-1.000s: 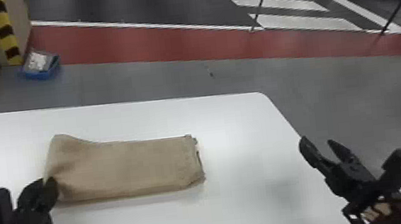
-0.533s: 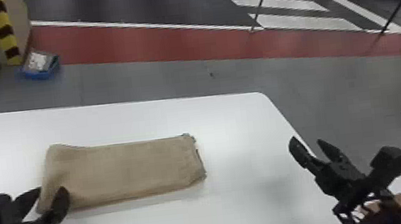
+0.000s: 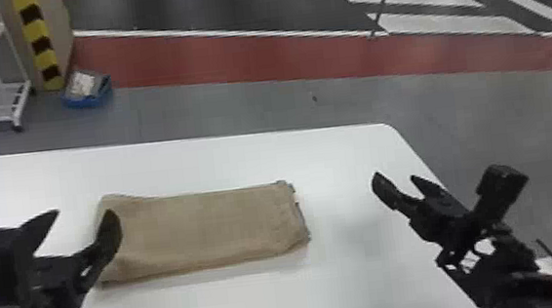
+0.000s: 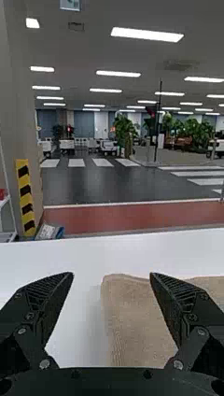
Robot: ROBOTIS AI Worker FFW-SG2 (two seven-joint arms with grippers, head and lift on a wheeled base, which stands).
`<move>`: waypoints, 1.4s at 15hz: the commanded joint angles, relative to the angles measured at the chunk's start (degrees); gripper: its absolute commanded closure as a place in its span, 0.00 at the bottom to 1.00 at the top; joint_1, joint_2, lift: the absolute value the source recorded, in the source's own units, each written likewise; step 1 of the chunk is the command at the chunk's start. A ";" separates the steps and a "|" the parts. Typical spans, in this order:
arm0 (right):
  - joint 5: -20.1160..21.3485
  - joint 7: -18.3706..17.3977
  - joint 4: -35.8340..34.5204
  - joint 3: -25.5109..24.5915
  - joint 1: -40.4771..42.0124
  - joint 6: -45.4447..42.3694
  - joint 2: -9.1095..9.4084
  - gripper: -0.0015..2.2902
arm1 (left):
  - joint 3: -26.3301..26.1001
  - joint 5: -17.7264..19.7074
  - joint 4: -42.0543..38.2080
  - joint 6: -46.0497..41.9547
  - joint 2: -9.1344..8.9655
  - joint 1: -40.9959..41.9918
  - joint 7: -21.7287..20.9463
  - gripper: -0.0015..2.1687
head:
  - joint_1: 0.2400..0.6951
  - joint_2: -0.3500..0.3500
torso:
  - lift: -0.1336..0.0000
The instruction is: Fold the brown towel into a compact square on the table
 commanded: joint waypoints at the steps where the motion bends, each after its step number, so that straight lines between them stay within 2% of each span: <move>1: 0.55 -0.28 0.83 4.19 -2.93 4.03 -0.10 0.07 | -2.94 0.50 5.36 -0.64 -0.30 -4.82 -0.83 0.41 | 1.00 0.15 | 0.07; 3: 0.73 -0.28 0.92 6.91 -4.77 11.77 -0.45 0.09 | -3.73 1.56 8.62 0.24 -0.92 -6.75 -3.64 0.73 | 1.00 0.18 | 0.07; 4: 0.73 -0.28 0.92 8.05 -5.39 13.35 -0.53 0.10 | -4.08 1.47 9.58 0.77 -1.01 -7.28 -4.34 0.79 | 1.00 0.20 | 0.07; 6: 1.08 0.95 1.54 9.55 -6.71 16.87 -1.33 0.14 | -4.08 1.21 10.81 2.88 -0.92 -7.98 -5.84 0.79 | 1.00 0.23 | 0.07; 8: 1.08 2.62 2.06 9.99 -8.02 20.21 -2.20 0.14 | -3.81 1.21 11.25 3.05 -0.74 -8.16 -6.36 0.79 | 1.00 0.26 | 0.07; 11: 1.69 2.71 1.71 11.39 -9.52 26.71 -4.23 0.14 | -3.64 1.12 11.87 3.23 -0.66 -8.42 -6.45 0.79 | 1.00 0.29 | 0.07; 16: 5.73 2.35 1.45 13.33 -13.65 34.97 -4.40 0.14 | -4.08 0.50 13.71 3.23 -1.01 -8.60 -6.45 0.79 | 1.00 0.30 | 0.07; 21: 6.44 2.44 2.77 14.56 -15.93 36.03 -4.67 0.14 | -4.61 -0.02 15.03 3.23 -1.54 -8.86 -6.36 0.79 | 1.00 0.31 | 0.07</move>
